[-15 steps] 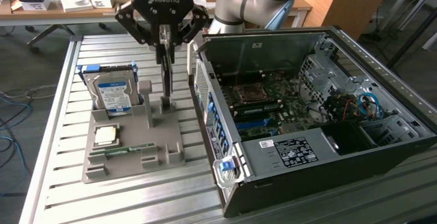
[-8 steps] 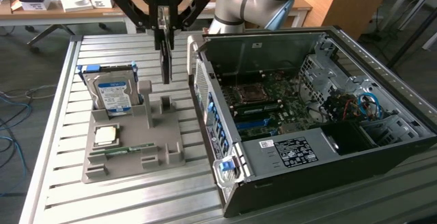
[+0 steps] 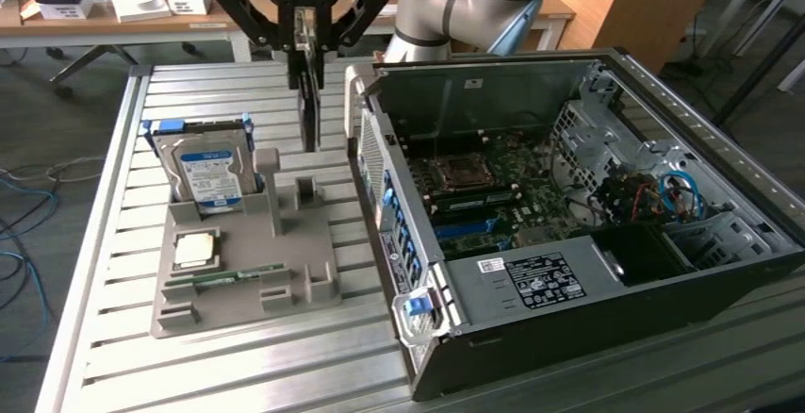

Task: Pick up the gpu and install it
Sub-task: 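Pick up the gpu and move the gpu toward the slot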

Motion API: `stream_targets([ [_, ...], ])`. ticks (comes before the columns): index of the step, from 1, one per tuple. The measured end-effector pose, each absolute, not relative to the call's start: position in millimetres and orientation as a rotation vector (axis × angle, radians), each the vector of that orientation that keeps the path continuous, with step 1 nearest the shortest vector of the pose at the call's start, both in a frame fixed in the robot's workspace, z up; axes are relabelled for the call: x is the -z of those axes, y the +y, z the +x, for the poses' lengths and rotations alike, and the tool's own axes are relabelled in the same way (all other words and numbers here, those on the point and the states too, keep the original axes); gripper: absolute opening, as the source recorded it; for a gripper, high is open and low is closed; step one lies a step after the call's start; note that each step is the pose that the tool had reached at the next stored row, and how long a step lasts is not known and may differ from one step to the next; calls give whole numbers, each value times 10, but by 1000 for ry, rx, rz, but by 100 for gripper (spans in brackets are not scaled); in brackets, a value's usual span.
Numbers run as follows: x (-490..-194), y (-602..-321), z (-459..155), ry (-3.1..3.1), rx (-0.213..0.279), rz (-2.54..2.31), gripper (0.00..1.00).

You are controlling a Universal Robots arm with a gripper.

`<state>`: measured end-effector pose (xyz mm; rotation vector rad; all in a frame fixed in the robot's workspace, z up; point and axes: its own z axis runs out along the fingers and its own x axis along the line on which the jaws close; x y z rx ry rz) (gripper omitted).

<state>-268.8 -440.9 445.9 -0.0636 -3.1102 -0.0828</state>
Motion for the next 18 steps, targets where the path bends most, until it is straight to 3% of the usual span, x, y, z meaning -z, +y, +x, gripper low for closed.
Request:
stream_targets([
  [18, -4459, -4409, -1916, -3110, 90, -64, 26],
])
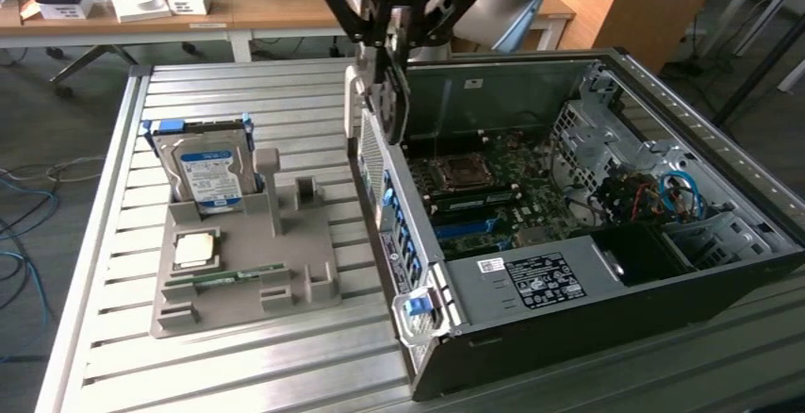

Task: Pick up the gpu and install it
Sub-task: 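Pick up the gpu and move the gpu toward the slot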

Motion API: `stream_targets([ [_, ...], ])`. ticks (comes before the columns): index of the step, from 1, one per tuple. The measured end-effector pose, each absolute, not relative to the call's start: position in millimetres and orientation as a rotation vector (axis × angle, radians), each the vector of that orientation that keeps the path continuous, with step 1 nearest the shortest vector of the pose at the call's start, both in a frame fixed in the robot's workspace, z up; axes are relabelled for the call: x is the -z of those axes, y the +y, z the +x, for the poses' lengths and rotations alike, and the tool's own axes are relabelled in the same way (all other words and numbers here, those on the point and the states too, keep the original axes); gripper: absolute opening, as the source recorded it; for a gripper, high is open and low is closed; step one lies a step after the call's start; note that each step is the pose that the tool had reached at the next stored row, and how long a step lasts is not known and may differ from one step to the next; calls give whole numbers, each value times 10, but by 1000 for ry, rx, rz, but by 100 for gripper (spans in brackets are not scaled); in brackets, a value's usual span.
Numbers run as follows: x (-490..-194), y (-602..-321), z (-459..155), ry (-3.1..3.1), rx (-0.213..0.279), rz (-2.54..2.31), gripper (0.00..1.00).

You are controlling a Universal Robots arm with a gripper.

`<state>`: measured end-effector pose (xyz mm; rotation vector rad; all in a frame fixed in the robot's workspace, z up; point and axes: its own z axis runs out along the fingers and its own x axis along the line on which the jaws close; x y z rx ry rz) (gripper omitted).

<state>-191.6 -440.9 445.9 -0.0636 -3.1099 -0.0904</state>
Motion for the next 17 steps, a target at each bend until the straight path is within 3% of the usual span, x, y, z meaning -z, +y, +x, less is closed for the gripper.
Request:
stream_targets([
  [17, -4459, -4409, -1145, -3110, 96, -63, 26],
])
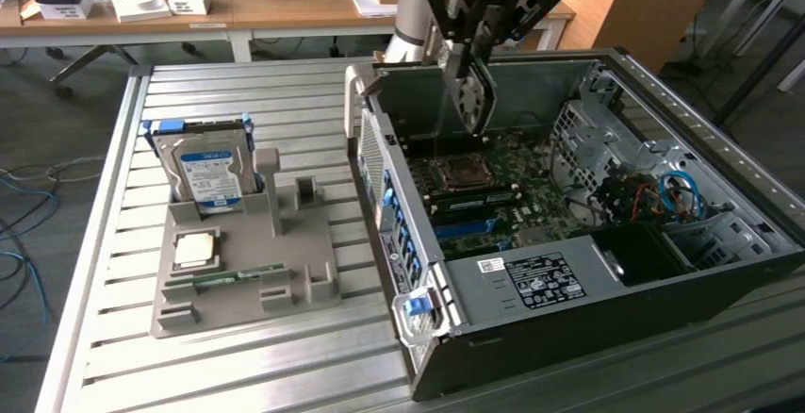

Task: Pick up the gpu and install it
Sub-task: 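Pick up the gpu and move the gpu toward the slot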

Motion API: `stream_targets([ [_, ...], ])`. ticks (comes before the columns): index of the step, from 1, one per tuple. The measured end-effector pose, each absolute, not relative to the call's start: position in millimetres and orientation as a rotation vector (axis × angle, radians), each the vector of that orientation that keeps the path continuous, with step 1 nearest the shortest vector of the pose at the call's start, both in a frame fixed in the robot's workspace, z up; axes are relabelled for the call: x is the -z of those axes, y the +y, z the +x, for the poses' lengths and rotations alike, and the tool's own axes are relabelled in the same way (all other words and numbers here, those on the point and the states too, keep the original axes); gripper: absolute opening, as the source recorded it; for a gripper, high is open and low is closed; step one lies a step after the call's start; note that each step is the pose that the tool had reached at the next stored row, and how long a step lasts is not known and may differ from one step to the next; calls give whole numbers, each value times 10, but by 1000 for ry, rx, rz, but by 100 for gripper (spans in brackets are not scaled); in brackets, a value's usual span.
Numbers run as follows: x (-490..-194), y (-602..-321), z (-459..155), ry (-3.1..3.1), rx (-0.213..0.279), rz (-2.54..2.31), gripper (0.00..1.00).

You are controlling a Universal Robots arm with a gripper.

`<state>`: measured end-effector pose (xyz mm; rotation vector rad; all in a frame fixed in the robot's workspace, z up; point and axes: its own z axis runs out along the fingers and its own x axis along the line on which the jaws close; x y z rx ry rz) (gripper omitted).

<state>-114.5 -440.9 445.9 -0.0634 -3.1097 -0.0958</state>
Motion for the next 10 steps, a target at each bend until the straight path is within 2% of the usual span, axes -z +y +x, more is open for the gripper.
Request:
stream_targets([
  [10, -4459, -4409, -688, -3109, 100, -63, 26],
])
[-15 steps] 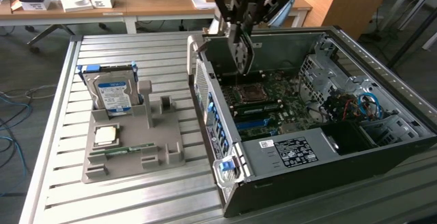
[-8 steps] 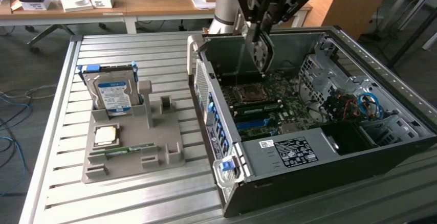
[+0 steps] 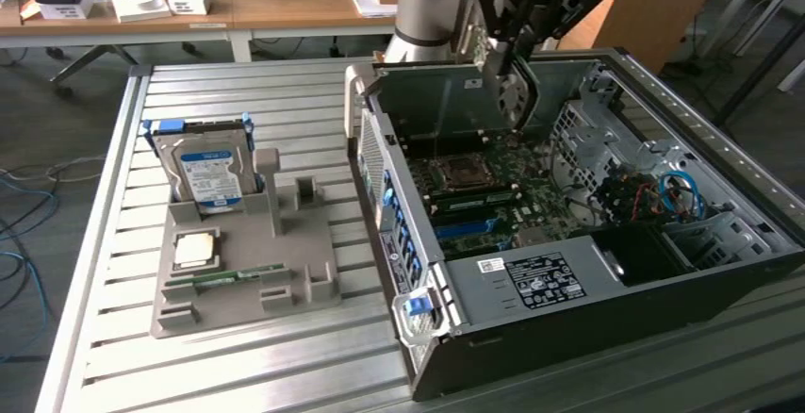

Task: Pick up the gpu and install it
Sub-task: 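Pick up the gpu and move the gpu toward the slot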

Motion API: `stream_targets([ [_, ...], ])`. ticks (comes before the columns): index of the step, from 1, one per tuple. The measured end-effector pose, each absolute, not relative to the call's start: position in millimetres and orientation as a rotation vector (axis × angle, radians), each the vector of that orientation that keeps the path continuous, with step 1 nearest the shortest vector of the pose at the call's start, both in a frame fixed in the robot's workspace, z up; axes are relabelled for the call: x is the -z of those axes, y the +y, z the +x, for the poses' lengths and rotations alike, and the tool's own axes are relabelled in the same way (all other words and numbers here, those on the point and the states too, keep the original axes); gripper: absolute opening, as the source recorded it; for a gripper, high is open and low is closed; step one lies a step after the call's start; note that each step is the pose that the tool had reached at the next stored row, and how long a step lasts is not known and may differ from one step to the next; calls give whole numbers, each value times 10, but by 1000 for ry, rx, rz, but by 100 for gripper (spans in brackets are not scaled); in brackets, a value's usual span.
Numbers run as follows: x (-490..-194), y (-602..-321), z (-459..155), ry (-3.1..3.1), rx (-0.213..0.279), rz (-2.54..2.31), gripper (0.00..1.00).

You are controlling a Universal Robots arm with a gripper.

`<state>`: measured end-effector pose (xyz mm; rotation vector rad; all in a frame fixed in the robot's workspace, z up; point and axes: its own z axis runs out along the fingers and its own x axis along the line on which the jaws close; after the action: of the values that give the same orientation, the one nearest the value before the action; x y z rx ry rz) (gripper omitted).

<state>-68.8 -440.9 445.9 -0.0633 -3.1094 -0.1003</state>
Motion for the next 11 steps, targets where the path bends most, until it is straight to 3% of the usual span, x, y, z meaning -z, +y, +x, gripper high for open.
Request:
stream_targets([
  [11, -4459, -4410, -211, -3109, 105, -63, 26],
])
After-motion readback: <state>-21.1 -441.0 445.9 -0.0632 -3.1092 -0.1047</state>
